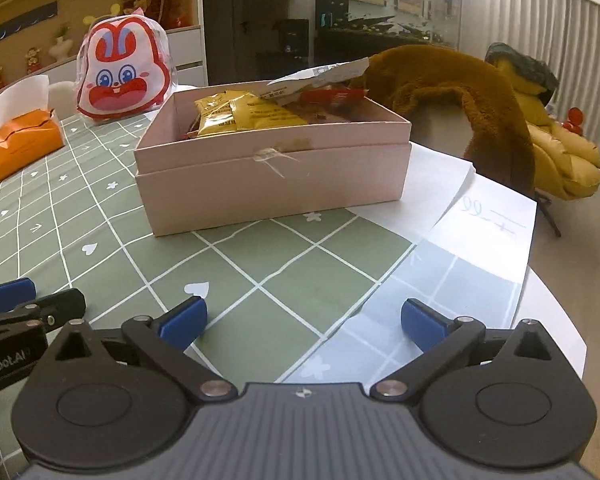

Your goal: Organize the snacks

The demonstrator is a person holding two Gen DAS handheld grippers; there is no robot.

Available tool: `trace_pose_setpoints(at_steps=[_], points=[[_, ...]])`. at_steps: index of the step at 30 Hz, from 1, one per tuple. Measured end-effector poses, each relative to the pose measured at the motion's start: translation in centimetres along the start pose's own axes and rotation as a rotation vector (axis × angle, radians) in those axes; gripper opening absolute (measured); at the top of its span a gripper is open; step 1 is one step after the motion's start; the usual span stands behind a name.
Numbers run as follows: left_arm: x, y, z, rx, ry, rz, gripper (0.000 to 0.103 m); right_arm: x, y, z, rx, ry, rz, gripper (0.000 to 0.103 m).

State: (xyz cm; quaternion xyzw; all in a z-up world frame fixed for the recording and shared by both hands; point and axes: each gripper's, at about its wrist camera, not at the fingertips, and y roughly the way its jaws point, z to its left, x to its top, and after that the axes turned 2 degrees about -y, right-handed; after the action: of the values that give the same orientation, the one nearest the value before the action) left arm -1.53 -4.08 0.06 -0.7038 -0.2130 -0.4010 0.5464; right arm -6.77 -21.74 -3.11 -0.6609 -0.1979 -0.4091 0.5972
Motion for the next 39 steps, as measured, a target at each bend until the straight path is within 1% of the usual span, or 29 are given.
trace_pose_setpoints(at_steps=[3, 8, 39], points=[[0.1, 0.1, -0.3, 0.010, 0.014, 0.002, 0.058, 0.0, 0.1, 0.0, 0.007, -0.003, 0.000, 0.103], [0.1, 0.5, -1.2, 0.049, 0.065, 0.009, 0.060, 0.2, 0.2, 0.1, 0.037, -0.025, 0.000, 0.103], [0.3, 0.7, -1.1, 0.049, 0.060, 0.015, 0.059, 0.2, 0.2, 0.1, 0.037, -0.024, 0.000, 0.103]])
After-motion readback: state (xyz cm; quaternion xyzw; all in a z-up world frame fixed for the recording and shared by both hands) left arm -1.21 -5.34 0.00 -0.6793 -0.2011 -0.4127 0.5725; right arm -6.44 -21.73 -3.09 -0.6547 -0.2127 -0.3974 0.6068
